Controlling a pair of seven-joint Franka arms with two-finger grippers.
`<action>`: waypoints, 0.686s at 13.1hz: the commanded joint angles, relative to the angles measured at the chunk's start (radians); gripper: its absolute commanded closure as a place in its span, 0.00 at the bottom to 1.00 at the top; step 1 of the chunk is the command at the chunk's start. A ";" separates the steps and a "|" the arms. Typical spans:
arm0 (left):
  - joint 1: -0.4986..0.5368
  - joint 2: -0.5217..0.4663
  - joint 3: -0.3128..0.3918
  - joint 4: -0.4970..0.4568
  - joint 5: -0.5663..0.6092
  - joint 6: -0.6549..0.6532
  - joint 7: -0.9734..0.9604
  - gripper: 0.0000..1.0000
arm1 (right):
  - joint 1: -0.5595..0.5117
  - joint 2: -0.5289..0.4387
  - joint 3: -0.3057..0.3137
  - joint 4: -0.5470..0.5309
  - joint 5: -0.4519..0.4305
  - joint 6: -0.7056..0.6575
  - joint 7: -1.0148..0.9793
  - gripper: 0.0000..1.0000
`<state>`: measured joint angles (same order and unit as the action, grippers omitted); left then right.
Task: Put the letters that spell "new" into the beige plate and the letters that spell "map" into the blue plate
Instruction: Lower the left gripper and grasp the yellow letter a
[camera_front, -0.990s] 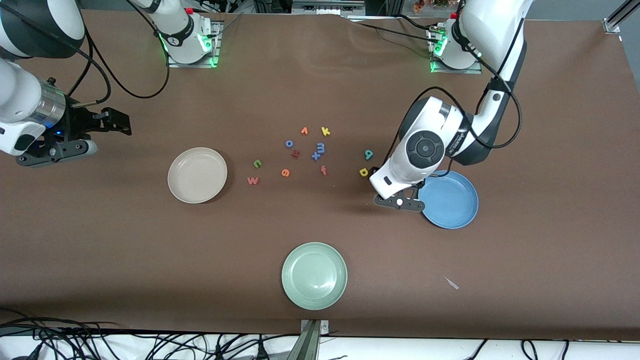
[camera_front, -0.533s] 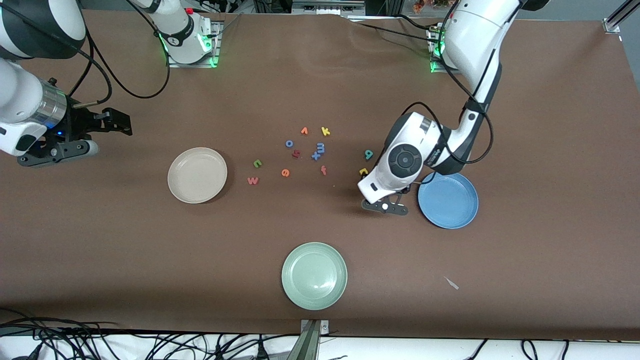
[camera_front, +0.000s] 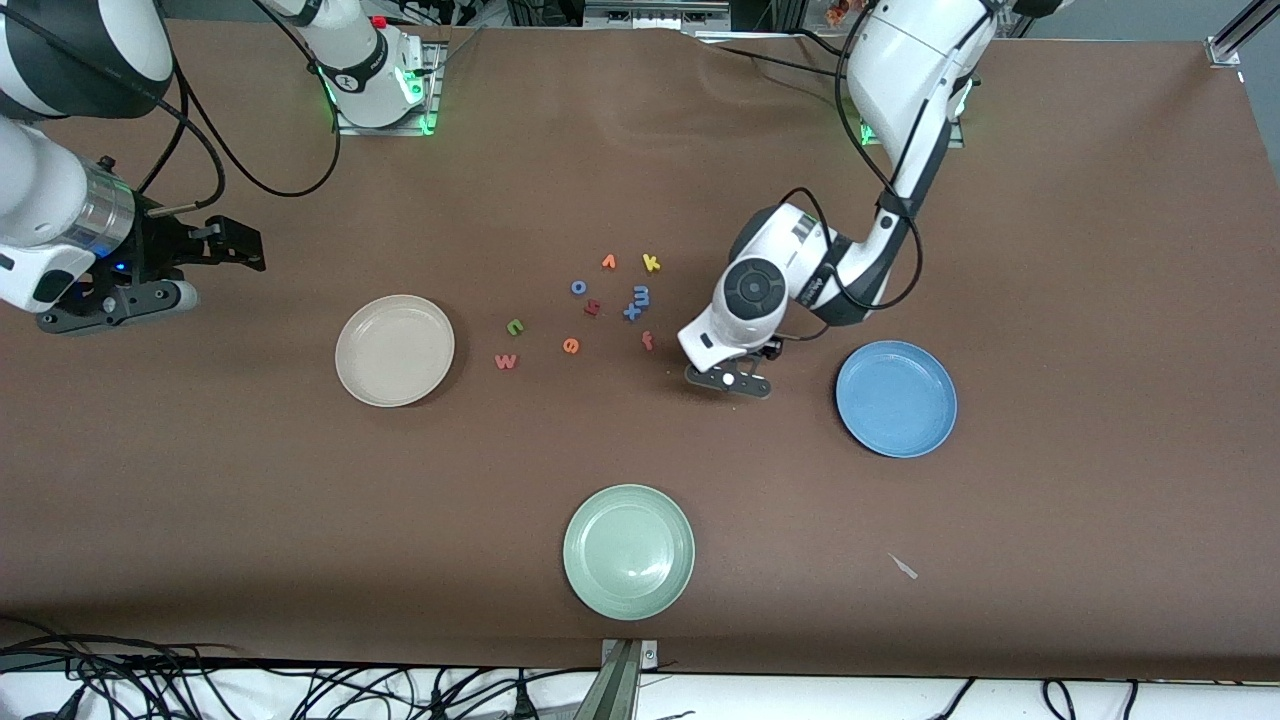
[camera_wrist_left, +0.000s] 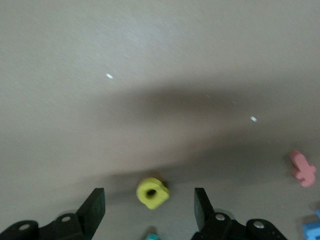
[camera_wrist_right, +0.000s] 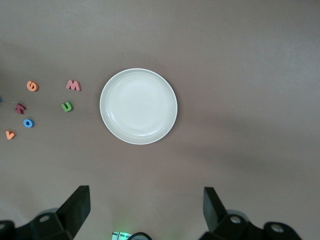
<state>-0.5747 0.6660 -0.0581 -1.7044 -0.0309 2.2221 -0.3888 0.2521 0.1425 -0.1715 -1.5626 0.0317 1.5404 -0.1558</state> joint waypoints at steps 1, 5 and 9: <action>-0.010 -0.043 0.012 -0.101 0.005 0.078 -0.007 0.21 | 0.001 -0.006 0.003 -0.005 -0.006 0.006 0.005 0.00; -0.004 -0.037 0.012 -0.147 0.042 0.163 -0.007 0.25 | 0.001 -0.006 0.003 -0.005 -0.006 0.004 0.005 0.00; -0.005 -0.042 0.012 -0.149 0.042 0.159 -0.010 0.54 | 0.001 -0.006 0.003 -0.005 -0.006 0.003 0.004 0.00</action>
<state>-0.5778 0.6514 -0.0502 -1.8192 -0.0150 2.3764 -0.3909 0.2521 0.1427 -0.1715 -1.5626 0.0317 1.5404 -0.1558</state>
